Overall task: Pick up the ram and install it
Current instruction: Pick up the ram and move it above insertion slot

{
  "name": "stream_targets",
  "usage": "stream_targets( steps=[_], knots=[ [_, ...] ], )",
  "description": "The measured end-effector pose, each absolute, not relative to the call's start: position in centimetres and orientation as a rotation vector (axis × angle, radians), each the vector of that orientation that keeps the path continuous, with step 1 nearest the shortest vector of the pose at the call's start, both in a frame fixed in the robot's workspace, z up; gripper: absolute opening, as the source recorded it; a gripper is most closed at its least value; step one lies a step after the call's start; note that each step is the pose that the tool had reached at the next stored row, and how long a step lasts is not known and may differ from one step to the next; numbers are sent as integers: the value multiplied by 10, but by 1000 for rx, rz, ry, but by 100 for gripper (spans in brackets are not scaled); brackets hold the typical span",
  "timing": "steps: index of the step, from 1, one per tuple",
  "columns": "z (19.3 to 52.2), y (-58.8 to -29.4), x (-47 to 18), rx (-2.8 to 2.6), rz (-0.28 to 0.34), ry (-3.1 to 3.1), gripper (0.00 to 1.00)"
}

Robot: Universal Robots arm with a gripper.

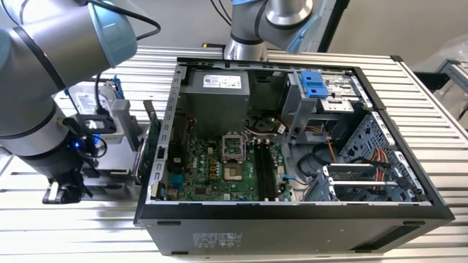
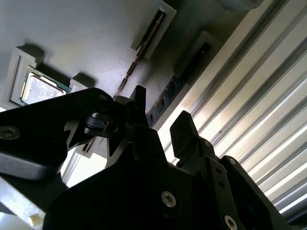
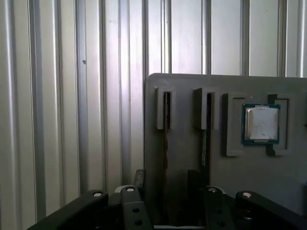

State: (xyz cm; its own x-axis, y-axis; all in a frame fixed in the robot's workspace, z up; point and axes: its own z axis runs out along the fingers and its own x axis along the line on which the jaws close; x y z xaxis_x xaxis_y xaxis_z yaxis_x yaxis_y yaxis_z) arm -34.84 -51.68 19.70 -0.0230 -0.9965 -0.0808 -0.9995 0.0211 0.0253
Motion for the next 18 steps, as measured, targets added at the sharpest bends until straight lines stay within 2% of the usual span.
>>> stream_targets(
  steps=[15,16,18],
  knots=[
    [193,-517,-348,-2167,116,2216,100],
    [193,-517,-348,-2167,116,2216,0],
    [193,-517,-348,-2167,116,2216,0]
  ],
)
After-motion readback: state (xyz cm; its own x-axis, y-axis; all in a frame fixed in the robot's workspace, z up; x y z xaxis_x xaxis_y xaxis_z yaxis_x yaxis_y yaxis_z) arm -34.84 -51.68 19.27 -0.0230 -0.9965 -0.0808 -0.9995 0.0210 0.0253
